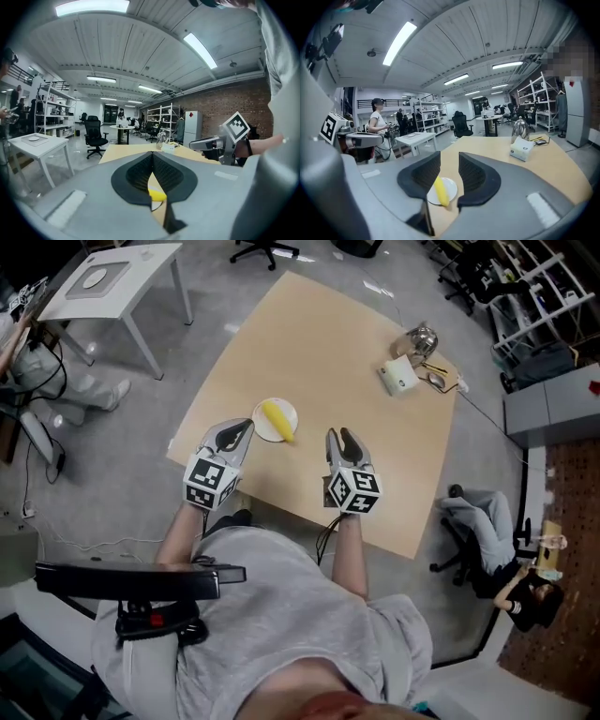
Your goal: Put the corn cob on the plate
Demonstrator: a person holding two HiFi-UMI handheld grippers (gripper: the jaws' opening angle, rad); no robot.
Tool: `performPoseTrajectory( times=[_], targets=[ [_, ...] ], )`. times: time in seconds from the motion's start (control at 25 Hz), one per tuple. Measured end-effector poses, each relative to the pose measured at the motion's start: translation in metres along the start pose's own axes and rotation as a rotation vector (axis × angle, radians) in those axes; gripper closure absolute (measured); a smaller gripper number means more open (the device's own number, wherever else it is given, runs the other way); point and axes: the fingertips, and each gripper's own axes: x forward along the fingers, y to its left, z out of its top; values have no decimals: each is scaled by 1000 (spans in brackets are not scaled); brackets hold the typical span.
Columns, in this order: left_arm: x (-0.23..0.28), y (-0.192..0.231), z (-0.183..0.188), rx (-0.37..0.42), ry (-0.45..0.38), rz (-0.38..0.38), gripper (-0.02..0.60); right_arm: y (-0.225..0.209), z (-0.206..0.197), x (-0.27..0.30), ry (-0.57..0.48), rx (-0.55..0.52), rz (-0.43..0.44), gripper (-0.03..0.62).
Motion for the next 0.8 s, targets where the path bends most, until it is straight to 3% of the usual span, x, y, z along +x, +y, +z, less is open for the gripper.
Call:
performPoseTrajectory(
  times=[0.36,0.8],
  targets=[
    [31,-31,13,38,-18,-144,561,-25,10,-48,-84,27,-103,516],
    [31,-45,17,55,-27,-211,561,-30,1,-85,-140,58,-193,563]
  ],
)
